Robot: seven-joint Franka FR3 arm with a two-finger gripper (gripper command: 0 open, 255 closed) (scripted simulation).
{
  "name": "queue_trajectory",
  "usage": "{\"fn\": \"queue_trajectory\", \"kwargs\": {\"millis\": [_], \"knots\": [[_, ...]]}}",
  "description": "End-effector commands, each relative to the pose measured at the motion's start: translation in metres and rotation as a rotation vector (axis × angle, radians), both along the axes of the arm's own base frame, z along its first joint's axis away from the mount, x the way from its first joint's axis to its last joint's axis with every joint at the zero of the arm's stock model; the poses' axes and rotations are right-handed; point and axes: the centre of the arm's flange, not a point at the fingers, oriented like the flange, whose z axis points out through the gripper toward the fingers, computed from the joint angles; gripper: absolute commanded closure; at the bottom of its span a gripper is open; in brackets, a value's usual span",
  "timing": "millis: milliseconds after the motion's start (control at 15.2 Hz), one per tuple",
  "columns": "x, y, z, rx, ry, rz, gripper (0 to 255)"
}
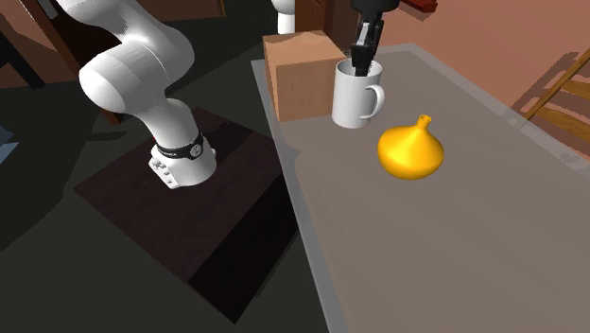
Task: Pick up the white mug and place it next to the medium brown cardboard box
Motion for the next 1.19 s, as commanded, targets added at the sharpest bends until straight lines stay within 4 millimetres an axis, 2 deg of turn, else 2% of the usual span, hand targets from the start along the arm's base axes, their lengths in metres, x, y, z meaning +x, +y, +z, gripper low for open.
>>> {"fn": "queue_trajectory", "kwargs": {"millis": [0,132,1122], "knots": [[0.002,0.0,0.012,0.0,0.0,0.0,255],[0.002,0.0,0.023,0.0,0.0,0.0,255],[-0.128,0.15,0.023,0.0,0.0,0.0,255]]}}
